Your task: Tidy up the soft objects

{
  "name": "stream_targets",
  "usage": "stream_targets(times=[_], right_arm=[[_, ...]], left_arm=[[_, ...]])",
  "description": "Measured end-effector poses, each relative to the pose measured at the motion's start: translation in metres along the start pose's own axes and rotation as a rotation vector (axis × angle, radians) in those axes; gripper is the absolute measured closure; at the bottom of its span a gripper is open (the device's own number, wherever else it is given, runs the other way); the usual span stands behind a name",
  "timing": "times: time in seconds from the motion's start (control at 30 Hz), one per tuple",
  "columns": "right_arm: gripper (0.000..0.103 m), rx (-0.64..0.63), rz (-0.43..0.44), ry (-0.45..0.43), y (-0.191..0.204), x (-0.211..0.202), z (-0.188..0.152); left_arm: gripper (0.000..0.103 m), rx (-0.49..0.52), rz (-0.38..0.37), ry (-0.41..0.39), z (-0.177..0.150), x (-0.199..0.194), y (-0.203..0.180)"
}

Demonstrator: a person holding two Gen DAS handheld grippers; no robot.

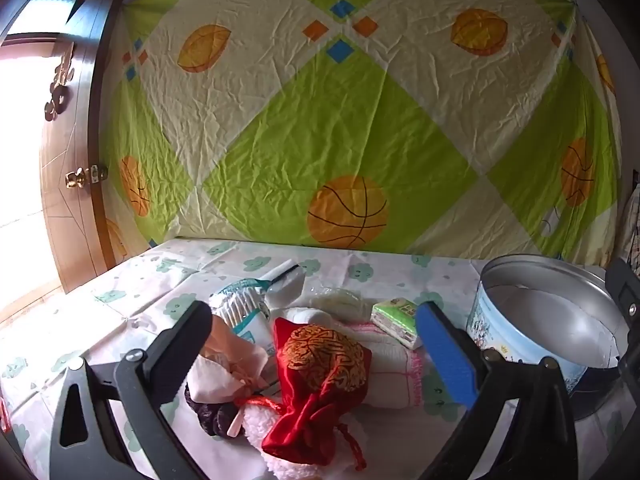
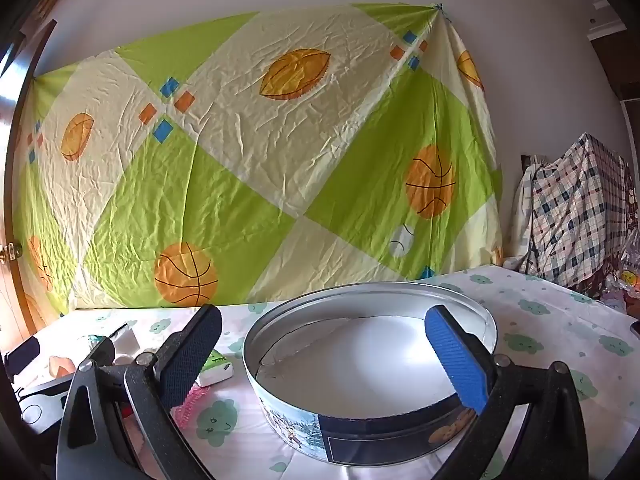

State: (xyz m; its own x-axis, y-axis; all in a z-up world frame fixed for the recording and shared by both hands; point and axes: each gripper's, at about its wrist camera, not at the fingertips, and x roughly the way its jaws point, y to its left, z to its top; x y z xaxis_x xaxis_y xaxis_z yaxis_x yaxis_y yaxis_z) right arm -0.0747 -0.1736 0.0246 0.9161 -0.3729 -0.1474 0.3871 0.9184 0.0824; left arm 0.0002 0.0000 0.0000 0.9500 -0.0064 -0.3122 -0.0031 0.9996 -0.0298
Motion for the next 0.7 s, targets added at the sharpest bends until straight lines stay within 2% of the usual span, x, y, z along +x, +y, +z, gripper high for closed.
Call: stream_targets(times=[0.17, 0.23, 0.7], right_arm=[[0.0, -0.006, -0.001, 0.014, 0.0023, 0.0028, 0.0016], [0.0, 0.007, -0.001, -0.003, 0.0001, -0.0004, 0.0025], [0.0, 0.015, -0.005, -0.005, -0.0027, 0.0002, 0.0023]], left_arm=[[0.0, 0.043, -0.006, -0.004, 0.0006, 0.0001, -0.0062], [0.0, 0.025, -0.017, 0.011, 0.0002, 0.0038, -0.003], [0.0, 0.019, -0.001, -0.013, -0.0016, -0.0016, -0.0002]])
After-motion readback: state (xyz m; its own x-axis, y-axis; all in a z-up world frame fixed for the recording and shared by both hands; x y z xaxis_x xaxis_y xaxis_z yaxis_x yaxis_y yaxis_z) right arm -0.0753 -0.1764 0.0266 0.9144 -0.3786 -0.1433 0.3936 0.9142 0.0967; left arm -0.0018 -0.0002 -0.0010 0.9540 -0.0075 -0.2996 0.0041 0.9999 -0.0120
